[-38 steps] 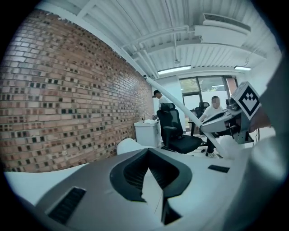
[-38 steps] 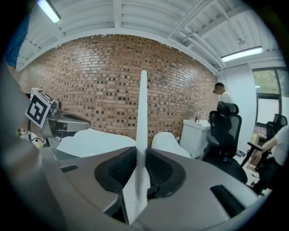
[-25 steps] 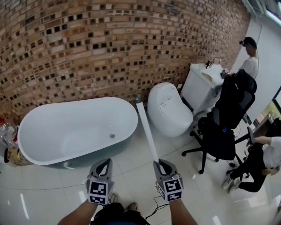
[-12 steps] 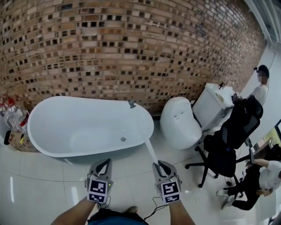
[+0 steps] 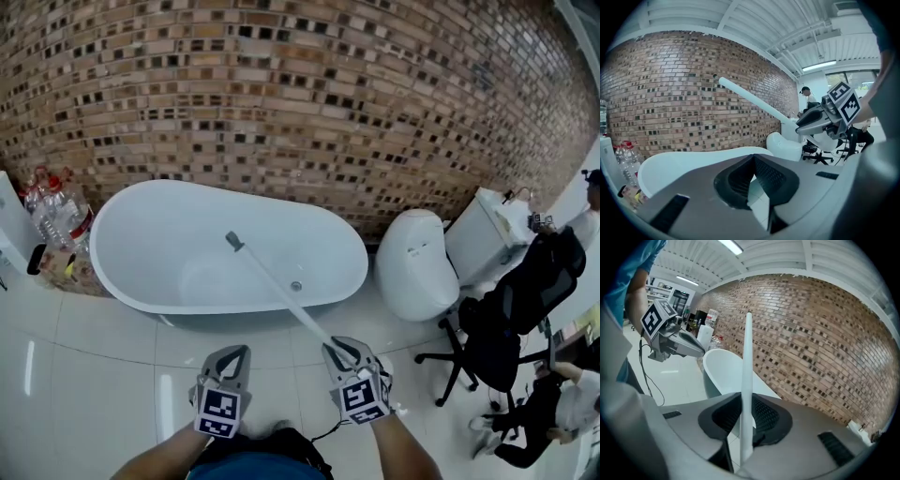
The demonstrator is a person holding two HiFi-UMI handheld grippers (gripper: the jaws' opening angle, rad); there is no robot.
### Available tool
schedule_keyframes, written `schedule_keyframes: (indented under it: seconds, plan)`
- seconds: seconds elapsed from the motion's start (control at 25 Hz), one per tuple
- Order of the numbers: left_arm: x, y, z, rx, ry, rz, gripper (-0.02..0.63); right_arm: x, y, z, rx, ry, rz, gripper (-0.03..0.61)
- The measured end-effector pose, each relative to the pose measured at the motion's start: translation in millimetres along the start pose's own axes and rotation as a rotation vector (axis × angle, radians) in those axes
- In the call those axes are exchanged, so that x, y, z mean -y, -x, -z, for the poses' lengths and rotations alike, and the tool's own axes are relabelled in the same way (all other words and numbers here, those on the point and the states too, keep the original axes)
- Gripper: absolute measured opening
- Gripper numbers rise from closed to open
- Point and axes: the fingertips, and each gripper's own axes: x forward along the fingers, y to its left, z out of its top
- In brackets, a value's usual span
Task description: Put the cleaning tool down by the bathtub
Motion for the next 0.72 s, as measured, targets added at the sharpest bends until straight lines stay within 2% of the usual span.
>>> schedule_keyframes:
  seconds: [0.36,0.52,0.72]
  plan:
    - [11.7,16.8,28.6,-0.072,0.028,-0.044,0.005,-48.2,-43.7,-1.0,0.002,0.307,-0.174,0.092]
    - [8.4,16.6,49.5,-0.124,0.048,-0.103,0.005,-68.6,-66.0,17.7,0.013,0.443,-0.23,0.092]
    - [10.4,8.3,67.0,-0.136,0.103,-0.132,0.005,-82.3,-92.1,41.1,-0.02,0.617,-0.271,0.093]
